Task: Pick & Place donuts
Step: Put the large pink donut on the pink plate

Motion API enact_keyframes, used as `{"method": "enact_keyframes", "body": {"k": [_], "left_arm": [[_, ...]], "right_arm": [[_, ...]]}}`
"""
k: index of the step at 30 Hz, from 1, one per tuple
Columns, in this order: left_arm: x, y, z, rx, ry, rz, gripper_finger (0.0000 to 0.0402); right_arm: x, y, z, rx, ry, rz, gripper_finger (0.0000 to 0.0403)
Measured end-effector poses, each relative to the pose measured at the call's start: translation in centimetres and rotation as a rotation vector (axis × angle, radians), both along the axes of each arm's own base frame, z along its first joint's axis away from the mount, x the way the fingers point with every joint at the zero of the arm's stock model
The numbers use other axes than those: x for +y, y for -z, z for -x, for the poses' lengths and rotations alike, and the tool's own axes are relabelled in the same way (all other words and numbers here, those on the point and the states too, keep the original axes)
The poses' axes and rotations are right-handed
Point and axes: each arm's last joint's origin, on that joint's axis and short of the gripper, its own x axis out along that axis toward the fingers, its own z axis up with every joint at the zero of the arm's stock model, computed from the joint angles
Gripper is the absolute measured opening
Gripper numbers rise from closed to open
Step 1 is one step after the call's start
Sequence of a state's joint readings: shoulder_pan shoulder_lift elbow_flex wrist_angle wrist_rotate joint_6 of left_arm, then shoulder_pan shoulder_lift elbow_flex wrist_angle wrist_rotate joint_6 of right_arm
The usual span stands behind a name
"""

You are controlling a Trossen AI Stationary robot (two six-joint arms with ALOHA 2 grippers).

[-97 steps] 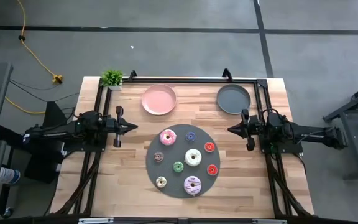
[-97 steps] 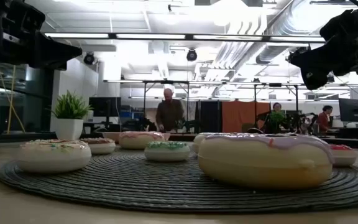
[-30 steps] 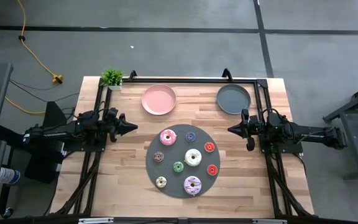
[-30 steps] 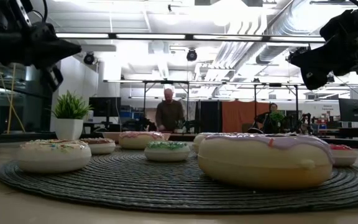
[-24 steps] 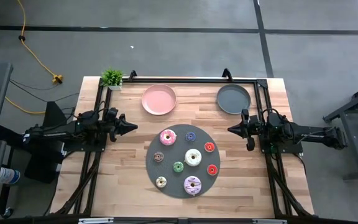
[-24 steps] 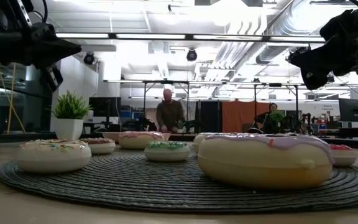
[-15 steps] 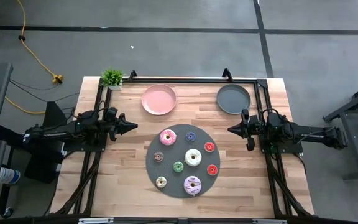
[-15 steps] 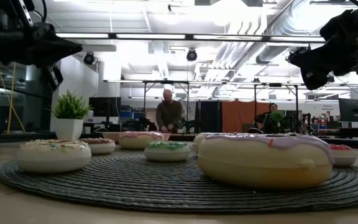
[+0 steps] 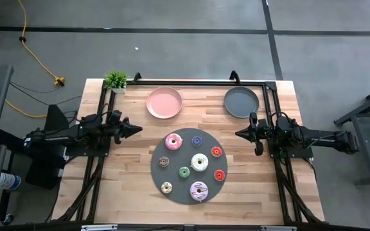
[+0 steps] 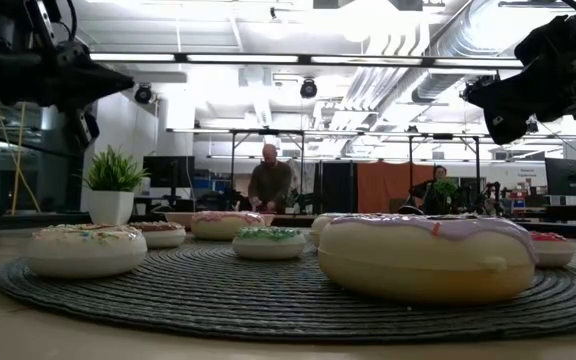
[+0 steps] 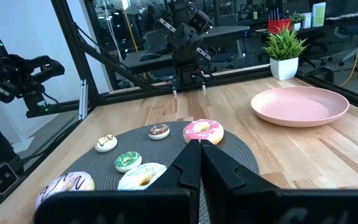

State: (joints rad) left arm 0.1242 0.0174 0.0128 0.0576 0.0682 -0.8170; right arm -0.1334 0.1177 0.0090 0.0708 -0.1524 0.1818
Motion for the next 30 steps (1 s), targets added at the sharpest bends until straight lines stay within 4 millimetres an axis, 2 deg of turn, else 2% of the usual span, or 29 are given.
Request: {"method": "enact_keyframes", "body": {"k": [7, 11, 16, 20, 26, 30], "left_arm": [[0.1, -0.4, 0.2, 0.038, -0.055, 0.002, 0.0001], [0.2, -1.9, 0.3, 0.021, -0.087, -0.095, 0.0001], [0.3, -3.4, -0.3, 0.081, -0.081, -0.204, 0.0001], [0.3, -5.6, -1.5, 0.131, -0.032, -0.359, 0.0001], [0.3, -8.4, -4.4, 0.199, 0.096, -0.61, 0.0001], [0.3, -8.9, -5.9, 0.22, 0.183, -0.661, 0.0001]], "right_arm": [[0.0, 0.0, 0.0, -0.001, 0.0, 0.0, 0.0002], [0.0, 0.0, 0.0, 0.0, 0.0, 0.0, 0.0002], [0.0, 0.0, 0.0, 0.0, 0.0, 0.0, 0.0007], [0.0, 0.0, 0.0, -0.001, 0.0, 0.0, 0.0007], [0.0, 0.0, 0.0, -0.001, 0.0, 0.0, 0.0007], [0.0, 0.0, 0.0, -0.001, 0.0, 0.0, 0.0009]]}}
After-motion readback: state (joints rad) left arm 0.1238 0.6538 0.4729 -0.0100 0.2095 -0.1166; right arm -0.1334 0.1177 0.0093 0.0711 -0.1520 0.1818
